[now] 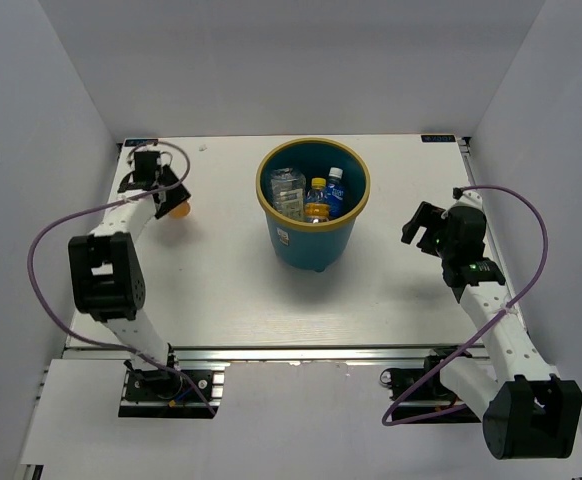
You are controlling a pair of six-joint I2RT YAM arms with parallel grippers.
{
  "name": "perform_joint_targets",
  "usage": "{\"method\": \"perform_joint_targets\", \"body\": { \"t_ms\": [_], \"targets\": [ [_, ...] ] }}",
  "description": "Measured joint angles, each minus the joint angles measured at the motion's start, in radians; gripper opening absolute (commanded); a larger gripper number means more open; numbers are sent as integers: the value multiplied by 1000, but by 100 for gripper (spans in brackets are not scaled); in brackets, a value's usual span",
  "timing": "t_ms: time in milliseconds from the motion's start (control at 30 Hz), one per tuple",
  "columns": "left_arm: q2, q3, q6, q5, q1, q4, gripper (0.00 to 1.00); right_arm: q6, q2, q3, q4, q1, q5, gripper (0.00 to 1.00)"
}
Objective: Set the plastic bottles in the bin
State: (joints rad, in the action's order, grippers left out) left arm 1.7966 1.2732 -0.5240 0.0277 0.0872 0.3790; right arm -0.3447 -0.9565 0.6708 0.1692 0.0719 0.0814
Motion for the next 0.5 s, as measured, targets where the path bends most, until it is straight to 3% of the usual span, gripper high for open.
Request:
{"method": "perform_joint_targets", "body": {
  "t_ms": [267, 500],
  "targets": [
    [-319, 201, 32, 123, -443, -53, 23, 2, 14, 0, 0, 0, -7, 89],
    [-286, 378, 109, 262, -828, -72, 27, 8, 44, 0, 2, 0, -6, 89]
  ]
}}
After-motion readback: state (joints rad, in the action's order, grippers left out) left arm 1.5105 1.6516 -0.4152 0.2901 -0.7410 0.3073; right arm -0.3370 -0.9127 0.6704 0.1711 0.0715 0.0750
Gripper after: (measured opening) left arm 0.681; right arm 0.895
